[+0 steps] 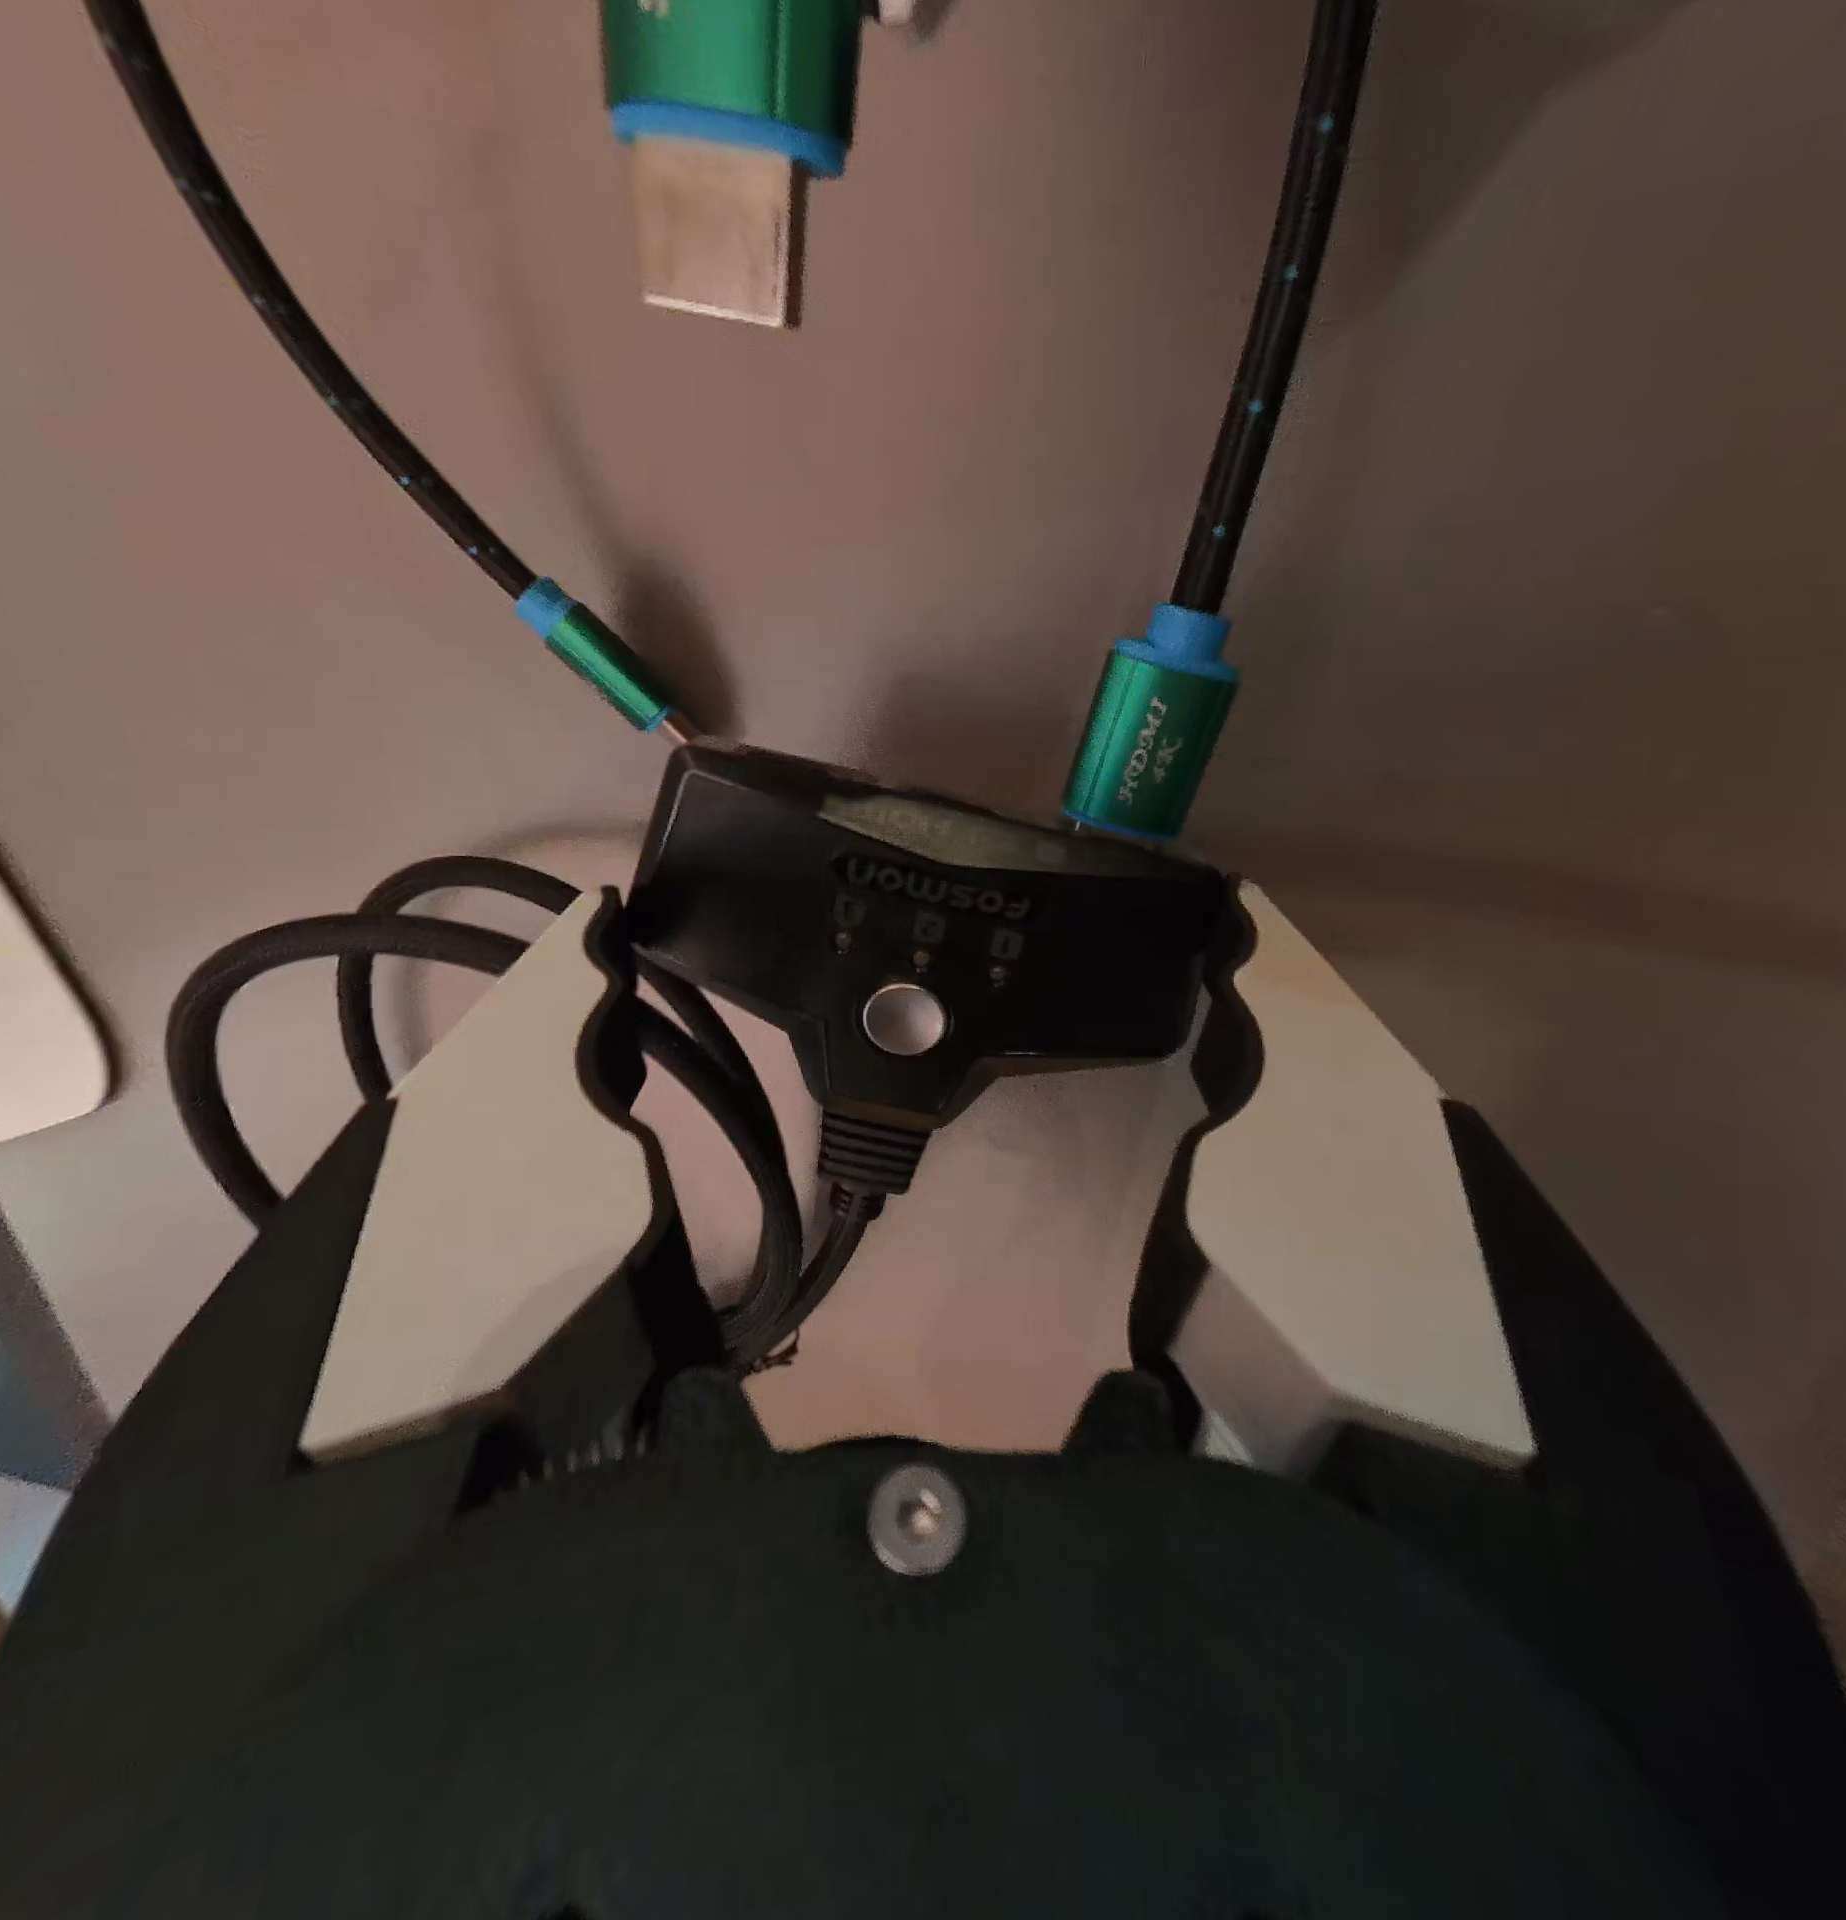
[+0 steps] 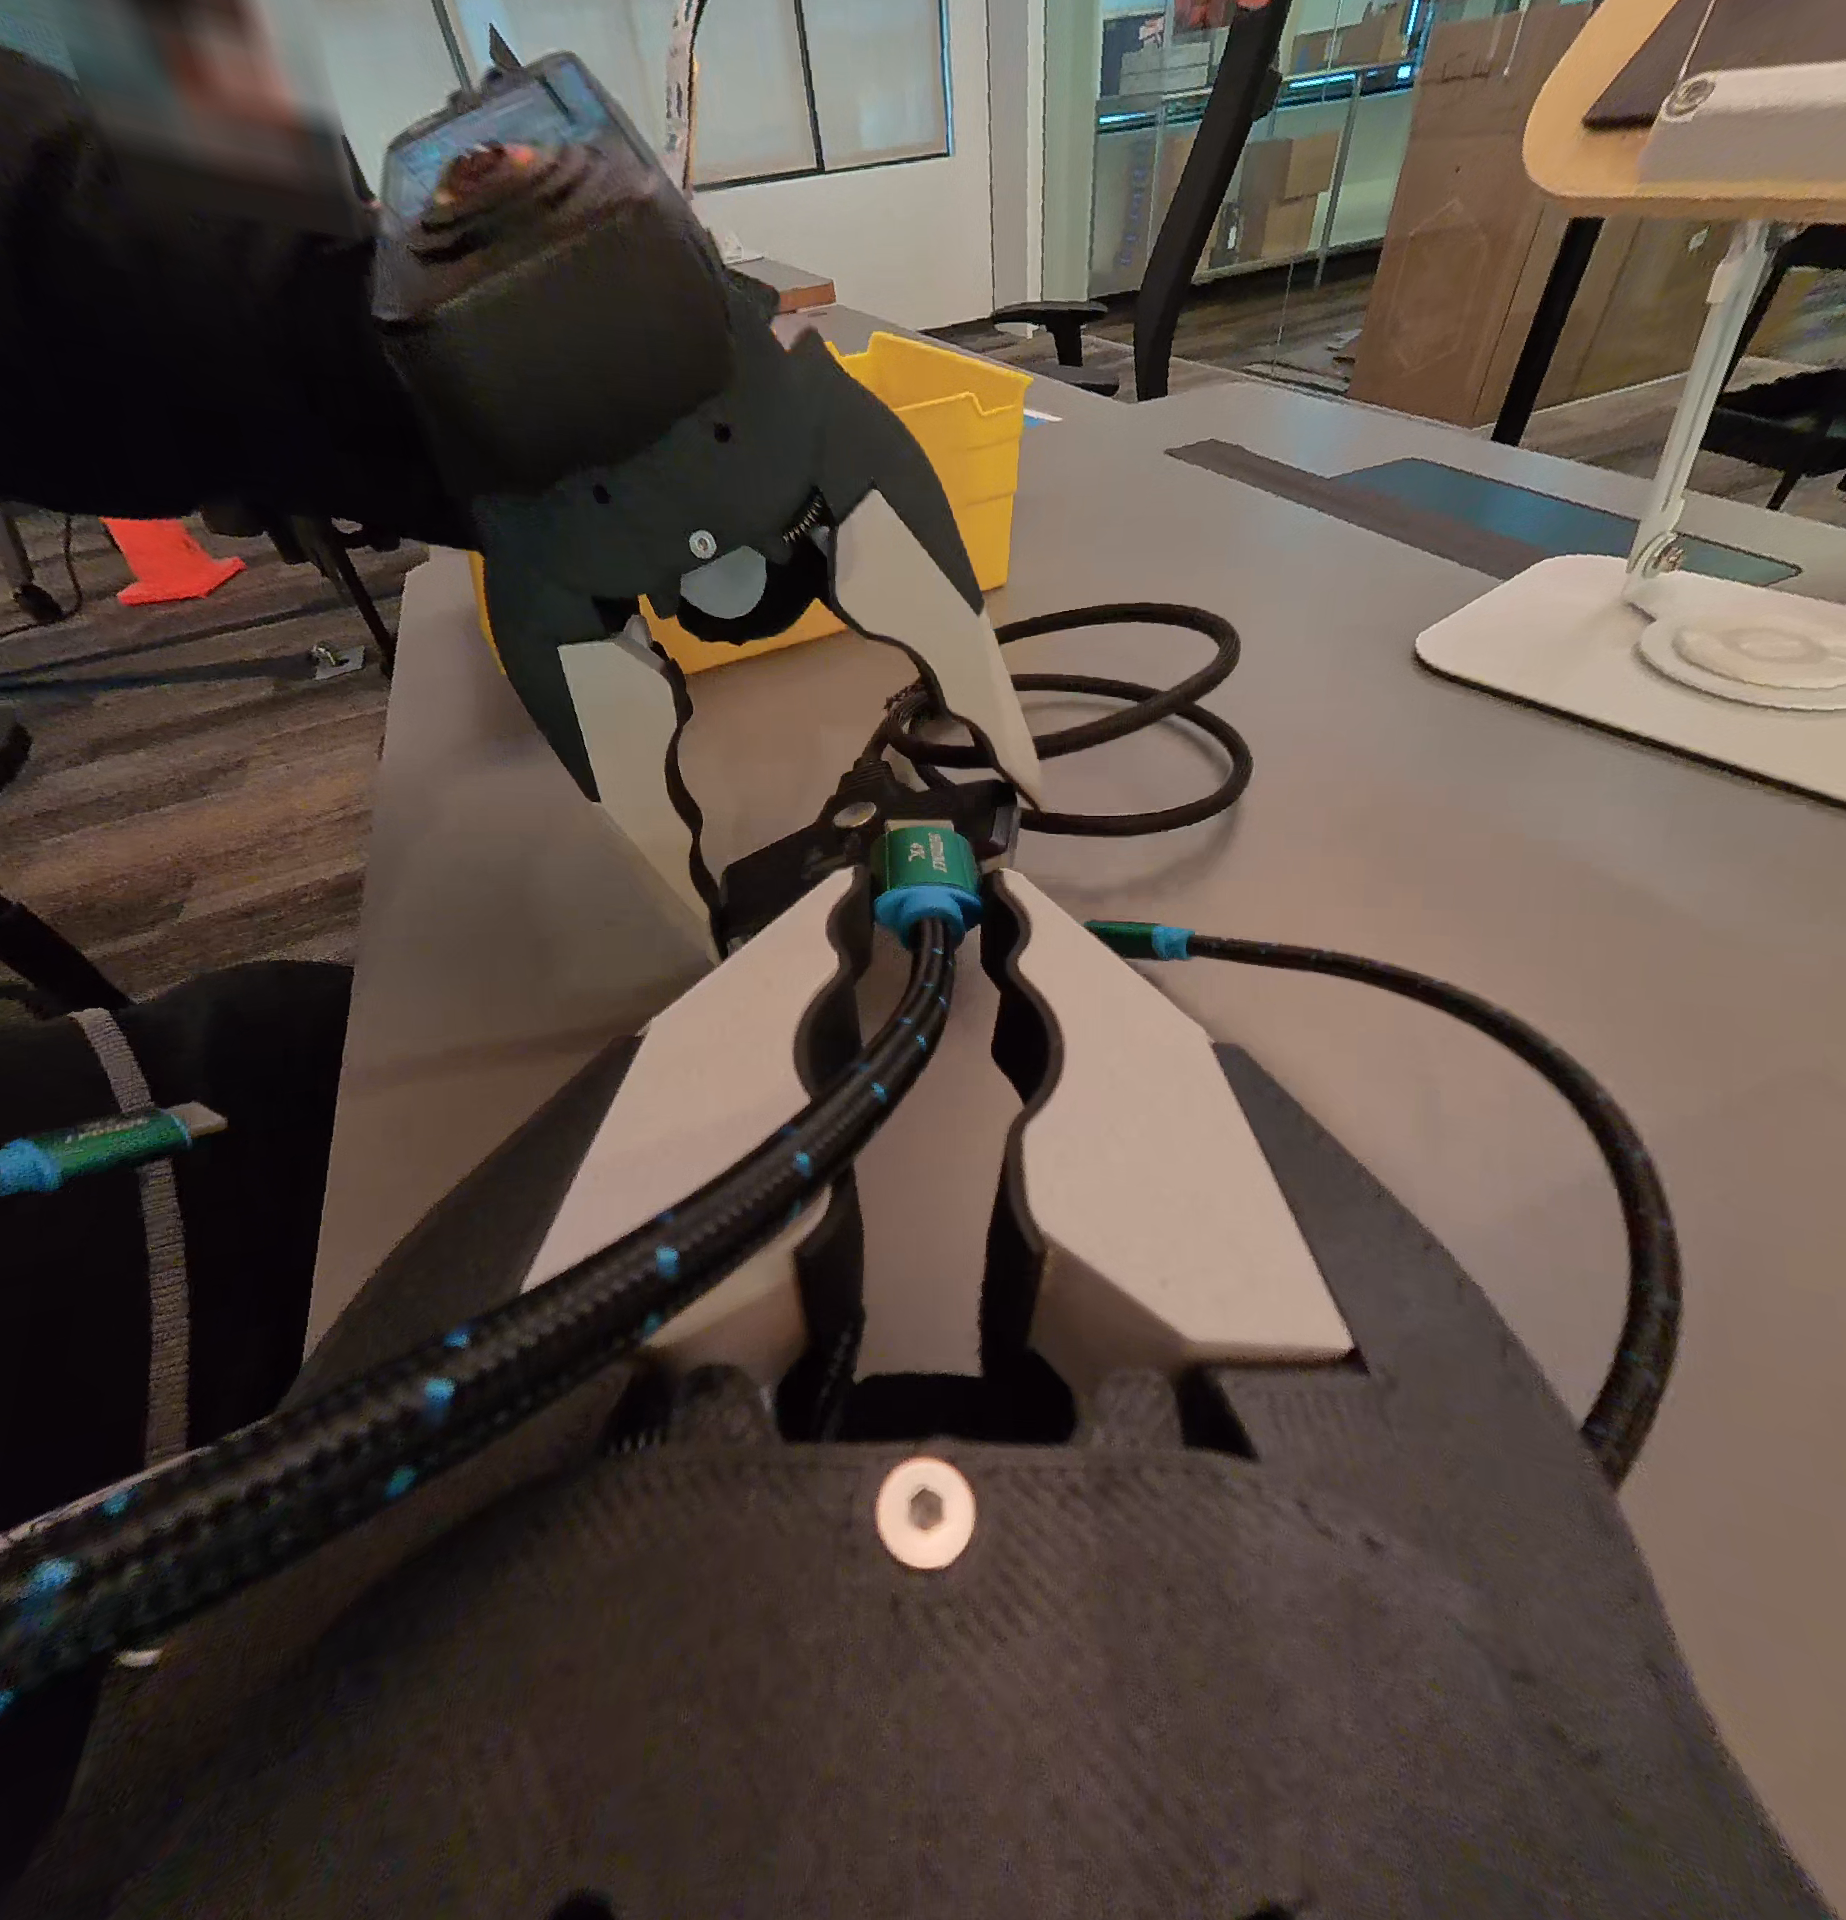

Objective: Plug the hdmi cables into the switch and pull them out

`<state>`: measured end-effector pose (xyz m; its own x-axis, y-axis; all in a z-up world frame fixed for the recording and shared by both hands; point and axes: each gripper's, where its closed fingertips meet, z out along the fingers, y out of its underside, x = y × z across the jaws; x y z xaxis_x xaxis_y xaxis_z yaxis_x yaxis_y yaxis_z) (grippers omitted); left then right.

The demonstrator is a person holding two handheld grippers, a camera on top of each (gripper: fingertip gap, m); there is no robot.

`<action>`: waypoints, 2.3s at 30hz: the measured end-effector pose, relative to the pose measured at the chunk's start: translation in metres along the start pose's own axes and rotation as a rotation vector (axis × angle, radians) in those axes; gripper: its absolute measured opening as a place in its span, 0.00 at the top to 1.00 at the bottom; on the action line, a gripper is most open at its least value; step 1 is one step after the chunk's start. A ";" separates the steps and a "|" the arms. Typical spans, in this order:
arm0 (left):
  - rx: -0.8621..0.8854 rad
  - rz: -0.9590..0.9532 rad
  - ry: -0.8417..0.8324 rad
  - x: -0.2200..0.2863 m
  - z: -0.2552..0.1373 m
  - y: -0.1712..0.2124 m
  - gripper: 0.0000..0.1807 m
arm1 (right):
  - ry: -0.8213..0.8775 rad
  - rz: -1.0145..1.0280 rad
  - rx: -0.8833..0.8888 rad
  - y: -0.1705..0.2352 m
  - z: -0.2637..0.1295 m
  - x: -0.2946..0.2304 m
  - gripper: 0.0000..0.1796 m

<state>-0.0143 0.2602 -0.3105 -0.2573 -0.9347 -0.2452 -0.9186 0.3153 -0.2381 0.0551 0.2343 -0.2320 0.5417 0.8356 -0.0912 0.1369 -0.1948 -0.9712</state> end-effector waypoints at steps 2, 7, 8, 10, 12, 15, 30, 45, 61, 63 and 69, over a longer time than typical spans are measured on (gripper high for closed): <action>0.024 -0.003 -0.028 -0.002 -0.006 -0.002 0.41 | 0.004 -0.006 0.002 -0.003 -0.001 0.001 0.90; 0.093 -0.050 -0.043 -0.006 -0.021 -0.008 0.41 | 0.000 -0.074 0.000 -0.016 -0.002 0.000 0.91; 0.109 -0.057 -0.039 -0.006 -0.024 -0.010 0.41 | -0.012 -0.094 0.010 -0.019 -0.002 -0.002 0.91; 0.151 -0.076 -0.024 -0.007 -0.031 -0.015 0.41 | -0.023 -0.126 0.022 -0.025 0.000 -0.004 0.91; 0.183 -0.093 -0.009 -0.007 -0.037 -0.019 0.41 | -0.035 -0.139 0.036 -0.030 0.002 -0.005 0.90; 0.239 -0.130 0.025 -0.008 -0.047 -0.026 0.41 | -0.032 -0.168 0.019 -0.030 0.005 -0.004 0.90; 0.264 -0.210 0.123 0.003 -0.030 -0.022 0.41 | -0.009 -0.183 0.016 -0.022 0.005 -0.005 0.90; 0.439 -0.359 0.163 -0.008 -0.069 -0.019 0.41 | -0.113 -0.221 0.114 -0.060 -0.034 -0.052 0.90; 0.514 -0.342 0.260 0.001 -0.092 -0.021 0.41 | -0.110 -0.181 0.009 -0.020 0.026 -0.031 0.90; 0.510 -0.331 0.275 0.004 -0.090 -0.023 0.41 | -0.113 -0.184 0.043 -0.028 0.028 -0.029 0.90; 0.490 -0.307 0.307 0.009 -0.081 -0.026 0.41 | -0.107 -0.171 0.070 -0.036 0.033 -0.019 0.90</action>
<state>-0.0170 0.2299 -0.2306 -0.1461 -0.9755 0.1643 -0.7394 -0.0027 -0.6733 0.0120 0.2424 -0.2022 0.4237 0.9040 0.0574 0.1596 -0.0121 -0.9871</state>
